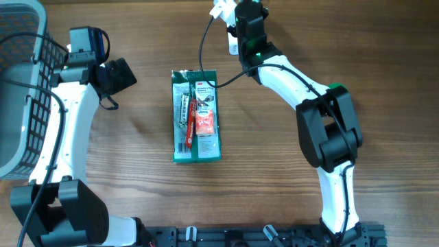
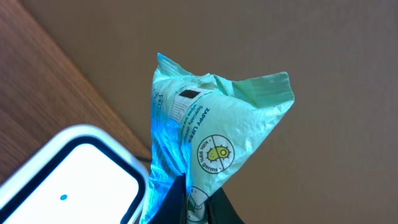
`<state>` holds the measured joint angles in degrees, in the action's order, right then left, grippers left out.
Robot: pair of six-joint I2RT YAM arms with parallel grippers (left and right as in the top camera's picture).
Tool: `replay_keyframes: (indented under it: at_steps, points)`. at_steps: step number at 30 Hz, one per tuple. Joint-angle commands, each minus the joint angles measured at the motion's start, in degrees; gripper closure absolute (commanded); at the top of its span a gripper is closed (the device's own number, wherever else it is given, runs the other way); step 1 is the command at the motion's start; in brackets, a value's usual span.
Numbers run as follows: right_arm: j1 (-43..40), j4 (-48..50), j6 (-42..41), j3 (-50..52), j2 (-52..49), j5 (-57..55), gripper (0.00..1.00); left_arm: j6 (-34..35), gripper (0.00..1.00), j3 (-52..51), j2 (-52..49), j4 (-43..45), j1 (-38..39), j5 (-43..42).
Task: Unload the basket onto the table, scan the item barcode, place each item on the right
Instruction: 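Hold the wipe pack in front of the scanner, then lower the wipe pack and place it right beside the jar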
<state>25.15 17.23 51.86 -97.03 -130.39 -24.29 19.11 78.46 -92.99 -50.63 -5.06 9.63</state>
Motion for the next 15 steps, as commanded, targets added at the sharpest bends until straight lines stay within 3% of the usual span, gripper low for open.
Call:
replay_keyframes:
  at_steps: [1, 15]
  points:
    - [0.2, 3.2, 3.8, -0.6, -2.2, -3.1, 0.96, -0.9, 0.0, 0.6, 0.4, 0.0, -0.4, 0.5]
    - [3.0, 1.3, 5.9, -0.6, -3.9, -2.8, 0.96, -0.9, 0.0, 0.6, 0.4, 0.0, -0.4, 0.5]
